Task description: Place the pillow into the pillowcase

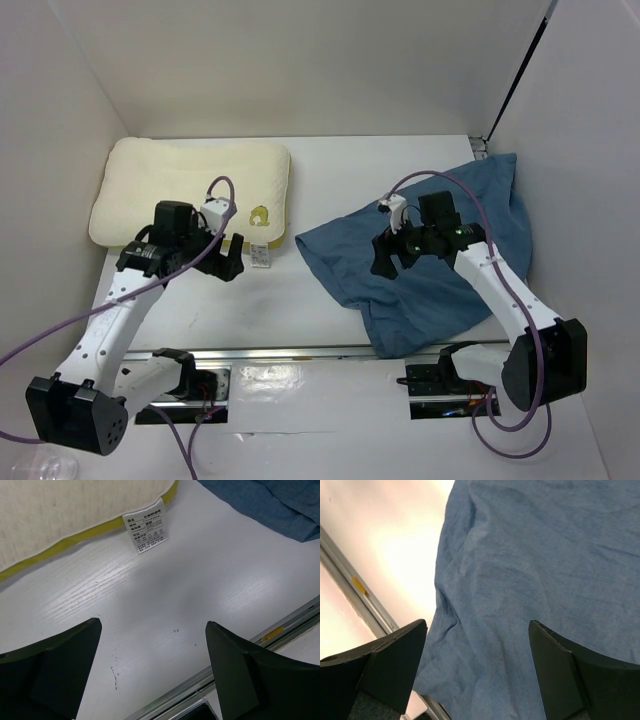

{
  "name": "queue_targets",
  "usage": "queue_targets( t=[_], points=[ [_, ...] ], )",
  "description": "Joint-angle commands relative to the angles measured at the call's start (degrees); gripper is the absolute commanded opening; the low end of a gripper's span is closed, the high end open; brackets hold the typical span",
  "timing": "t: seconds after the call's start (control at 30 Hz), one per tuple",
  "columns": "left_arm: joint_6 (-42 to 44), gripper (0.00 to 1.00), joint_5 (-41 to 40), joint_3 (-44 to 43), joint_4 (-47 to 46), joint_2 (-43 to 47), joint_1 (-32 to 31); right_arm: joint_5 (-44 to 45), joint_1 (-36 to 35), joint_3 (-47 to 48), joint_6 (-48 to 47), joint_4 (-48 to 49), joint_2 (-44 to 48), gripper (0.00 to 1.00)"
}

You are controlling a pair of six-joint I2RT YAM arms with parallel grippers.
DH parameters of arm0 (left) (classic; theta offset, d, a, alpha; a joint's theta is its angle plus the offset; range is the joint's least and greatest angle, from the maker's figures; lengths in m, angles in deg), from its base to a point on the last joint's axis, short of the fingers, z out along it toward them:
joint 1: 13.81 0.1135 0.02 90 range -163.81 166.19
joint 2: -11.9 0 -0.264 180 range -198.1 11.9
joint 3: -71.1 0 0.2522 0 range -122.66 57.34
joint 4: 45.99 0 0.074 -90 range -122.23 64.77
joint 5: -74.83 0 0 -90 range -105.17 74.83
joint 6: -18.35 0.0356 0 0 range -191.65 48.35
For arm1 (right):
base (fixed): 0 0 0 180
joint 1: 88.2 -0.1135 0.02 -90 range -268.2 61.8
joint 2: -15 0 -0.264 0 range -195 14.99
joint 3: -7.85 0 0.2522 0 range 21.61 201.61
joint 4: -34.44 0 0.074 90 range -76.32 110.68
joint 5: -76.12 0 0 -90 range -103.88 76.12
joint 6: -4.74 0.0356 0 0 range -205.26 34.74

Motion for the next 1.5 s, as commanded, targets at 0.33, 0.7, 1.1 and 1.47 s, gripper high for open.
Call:
queue_targets(
  t=[0.33,0.7,1.1,1.47],
  points=[
    [2.67,1.0,-1.57,-1.04,-1.08,1.51,-0.08,0.75,-5.84,4.6,-23.74,-18.85,-1.19,0.81],
    [2.67,1.0,-2.8,0.02,-2.22,3.79,-0.08,13.5,-15.88,-4.62,-15.33,-9.3,3.38,0.75],
    [3.73,1.0,-3.86,-0.6,-2.22,6.52,-0.08,21.52,-18.08,-7.1,-9.42,0.13,-1.35,0.59],
    [3.82,1.0,-5.79,0.02,-2.83,6.52,-0.08,15.61,-20.1,-3.76,-10.04,0.22,-7.95,0.61]
  ],
)
